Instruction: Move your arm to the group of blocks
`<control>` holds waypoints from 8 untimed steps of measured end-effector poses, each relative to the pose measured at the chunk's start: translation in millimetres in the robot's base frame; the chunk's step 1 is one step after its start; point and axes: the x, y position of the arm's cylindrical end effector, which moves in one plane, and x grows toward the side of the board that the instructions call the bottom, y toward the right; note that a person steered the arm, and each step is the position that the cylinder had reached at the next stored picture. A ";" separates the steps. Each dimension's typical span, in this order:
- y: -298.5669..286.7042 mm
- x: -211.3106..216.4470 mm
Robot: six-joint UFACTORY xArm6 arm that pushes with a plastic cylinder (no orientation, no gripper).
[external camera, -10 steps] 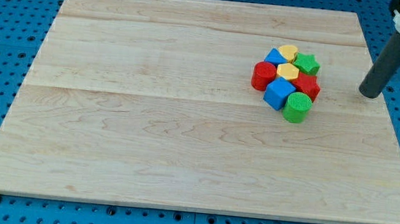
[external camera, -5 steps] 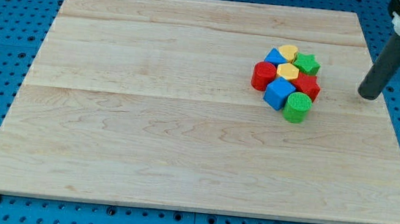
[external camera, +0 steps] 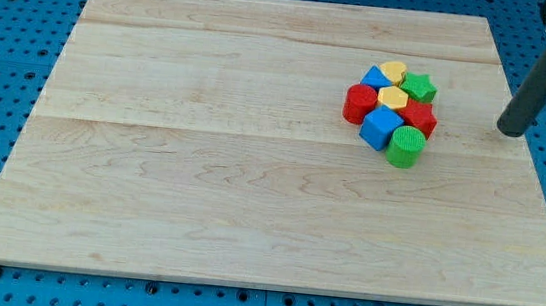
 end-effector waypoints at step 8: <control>-41.4 0.0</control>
